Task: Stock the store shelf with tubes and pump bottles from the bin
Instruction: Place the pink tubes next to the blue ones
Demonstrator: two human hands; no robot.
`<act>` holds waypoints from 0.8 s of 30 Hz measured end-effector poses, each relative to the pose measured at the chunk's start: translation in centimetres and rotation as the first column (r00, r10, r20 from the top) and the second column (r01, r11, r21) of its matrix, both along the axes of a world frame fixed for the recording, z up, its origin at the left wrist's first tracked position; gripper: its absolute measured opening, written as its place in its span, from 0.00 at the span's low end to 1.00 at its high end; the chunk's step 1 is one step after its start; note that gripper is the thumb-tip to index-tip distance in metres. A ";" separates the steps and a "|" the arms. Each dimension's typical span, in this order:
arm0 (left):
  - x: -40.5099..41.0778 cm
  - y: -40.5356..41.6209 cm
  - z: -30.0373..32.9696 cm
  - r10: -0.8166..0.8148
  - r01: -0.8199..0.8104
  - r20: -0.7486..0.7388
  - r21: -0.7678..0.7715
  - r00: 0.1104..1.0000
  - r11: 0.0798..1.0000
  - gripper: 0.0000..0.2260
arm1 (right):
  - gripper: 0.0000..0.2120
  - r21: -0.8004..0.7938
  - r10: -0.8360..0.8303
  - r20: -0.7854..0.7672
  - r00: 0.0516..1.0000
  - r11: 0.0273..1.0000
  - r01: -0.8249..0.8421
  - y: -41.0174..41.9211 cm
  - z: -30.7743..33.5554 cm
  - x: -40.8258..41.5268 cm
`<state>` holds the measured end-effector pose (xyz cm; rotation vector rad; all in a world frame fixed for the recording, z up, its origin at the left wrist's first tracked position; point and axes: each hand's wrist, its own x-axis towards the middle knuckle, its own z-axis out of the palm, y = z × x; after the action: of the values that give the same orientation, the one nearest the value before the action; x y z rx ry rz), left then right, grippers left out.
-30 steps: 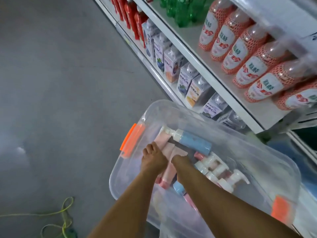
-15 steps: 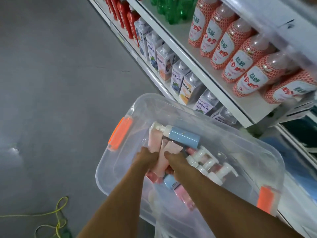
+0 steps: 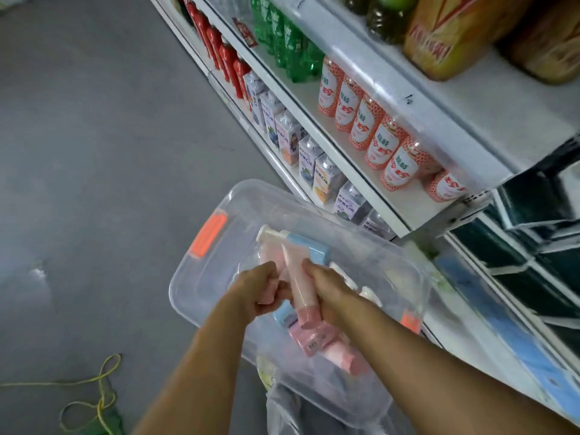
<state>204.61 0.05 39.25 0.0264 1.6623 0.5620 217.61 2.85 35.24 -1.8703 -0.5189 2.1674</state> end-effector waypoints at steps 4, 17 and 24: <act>1.9 -1.3 3.4 0.181 -0.188 0.087 0.079 0.980 0.979 0.05 | 0.21 0.008 0.046 -0.035 0.998 0.999 -0.046 0.6 3.9 2.2; 10.0 -6.3 13.4 0.451 -0.424 0.033 0.406 0.892 0.810 0.15 | 0.09 0.207 0.340 -0.240 0.909 0.933 -0.294 -0.6 18.1 9.9; 13.9 -6.9 18.3 0.439 -0.412 0.061 0.483 0.896 0.773 0.16 | 0.18 0.139 0.208 -0.470 0.858 0.977 -0.161 -2.6 22.7 14.4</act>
<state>218.49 -6.85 57.56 0.0306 1.5433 1.3363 231.99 0.22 57.90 -1.1967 -0.6969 2.5607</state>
